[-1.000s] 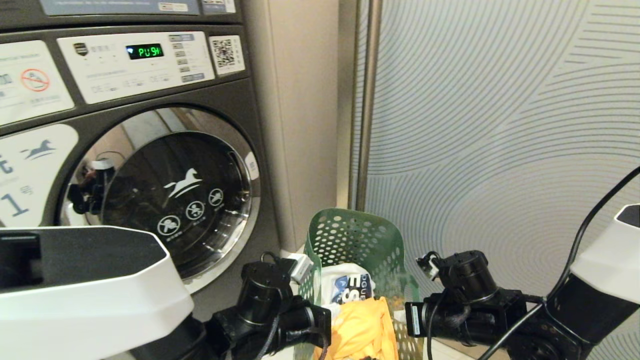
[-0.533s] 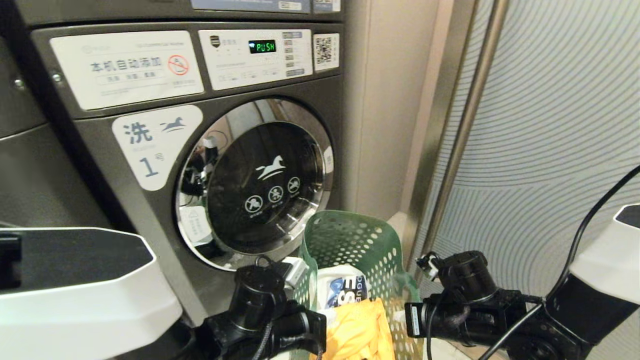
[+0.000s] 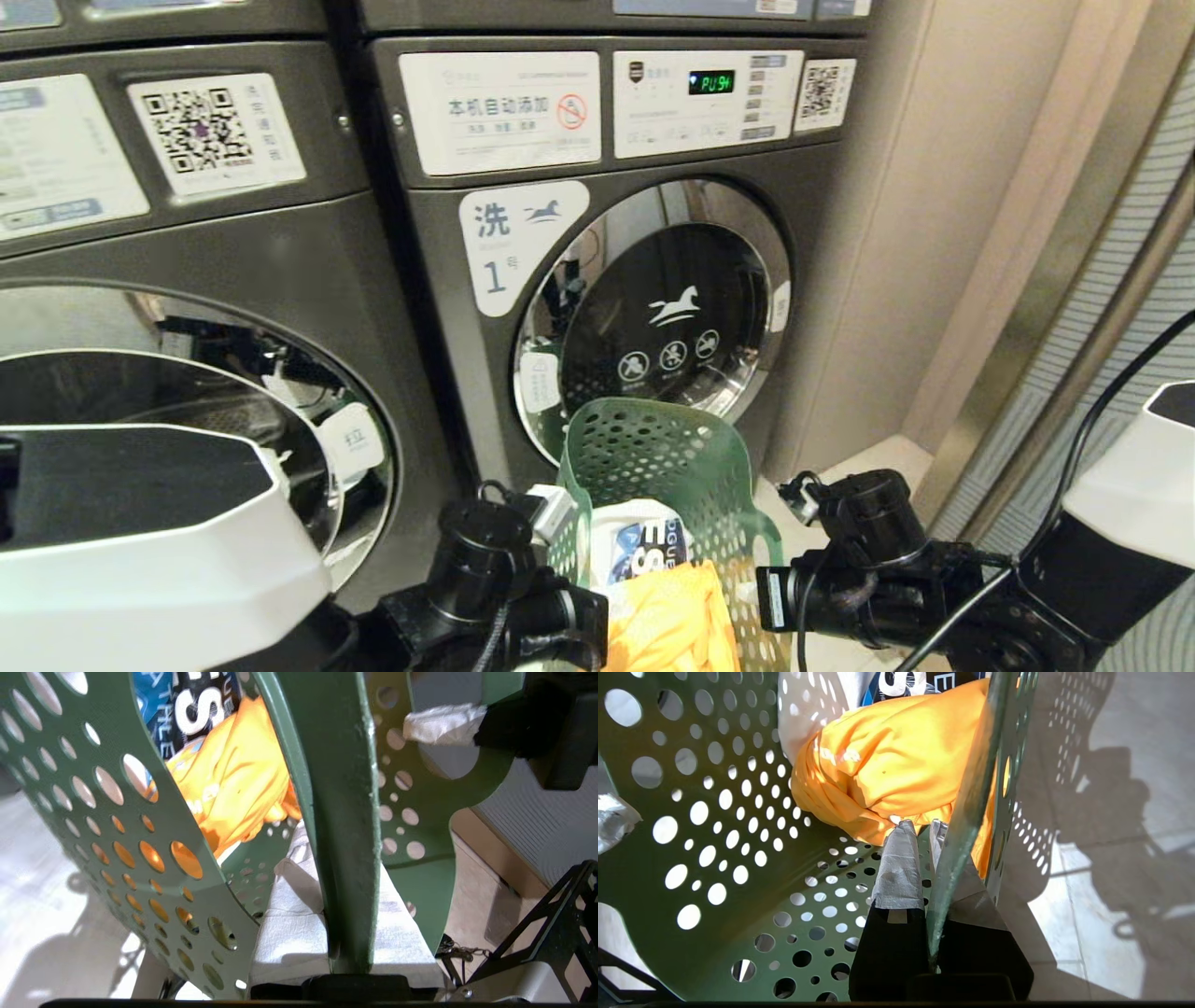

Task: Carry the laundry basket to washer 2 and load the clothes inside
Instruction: Pick up the clothes basket and put it beside the washing machine

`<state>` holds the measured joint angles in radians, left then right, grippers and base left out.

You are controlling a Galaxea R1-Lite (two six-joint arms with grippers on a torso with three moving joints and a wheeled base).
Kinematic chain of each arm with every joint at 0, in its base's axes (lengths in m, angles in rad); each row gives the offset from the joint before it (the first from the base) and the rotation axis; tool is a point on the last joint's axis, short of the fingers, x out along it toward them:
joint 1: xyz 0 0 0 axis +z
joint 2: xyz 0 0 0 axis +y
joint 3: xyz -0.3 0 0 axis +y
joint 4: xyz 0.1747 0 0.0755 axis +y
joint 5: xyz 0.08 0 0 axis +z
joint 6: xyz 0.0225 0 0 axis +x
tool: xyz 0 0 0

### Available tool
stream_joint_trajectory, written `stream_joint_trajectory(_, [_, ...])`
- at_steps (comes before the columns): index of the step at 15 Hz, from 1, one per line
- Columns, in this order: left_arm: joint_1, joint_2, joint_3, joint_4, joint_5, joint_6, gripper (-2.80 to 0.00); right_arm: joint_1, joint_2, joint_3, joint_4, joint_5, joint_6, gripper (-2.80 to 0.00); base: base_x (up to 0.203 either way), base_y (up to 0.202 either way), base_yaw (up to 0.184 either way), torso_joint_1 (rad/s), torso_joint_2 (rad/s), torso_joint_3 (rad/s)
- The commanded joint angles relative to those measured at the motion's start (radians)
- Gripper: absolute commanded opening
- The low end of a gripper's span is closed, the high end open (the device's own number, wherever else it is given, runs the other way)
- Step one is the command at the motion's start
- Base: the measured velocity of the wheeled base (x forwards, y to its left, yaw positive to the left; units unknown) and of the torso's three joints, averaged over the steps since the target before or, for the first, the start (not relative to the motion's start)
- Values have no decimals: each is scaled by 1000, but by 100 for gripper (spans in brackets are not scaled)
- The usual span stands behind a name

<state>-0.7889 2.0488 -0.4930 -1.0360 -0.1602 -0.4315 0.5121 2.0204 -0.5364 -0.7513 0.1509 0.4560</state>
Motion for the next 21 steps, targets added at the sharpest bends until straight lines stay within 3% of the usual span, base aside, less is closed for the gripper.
stream_joint_trajectory(1, [-1,-13,-6,21,-1,-3,-280,0,1,1,-5,1,3,-280,4,-11,171,7,-2,5])
stream_joint_trajectory(14, [-1,-38,-33,109,-6,-4,-280,0,0,3,-5,-2,-2,-280,2,-8,171,2,2,2])
stream_joint_trajectory(18, [-3,-30,-31,95,-4,-12,-280,2,-6,12,-6,-2,-2,-280,1,-3,60,4,1,3])
stream_joint_trajectory(21, [-13,-12,-11,7,-3,-12,-280,2,-9,16,-7,-3,-2,-280,0,0,0,0,0,0])
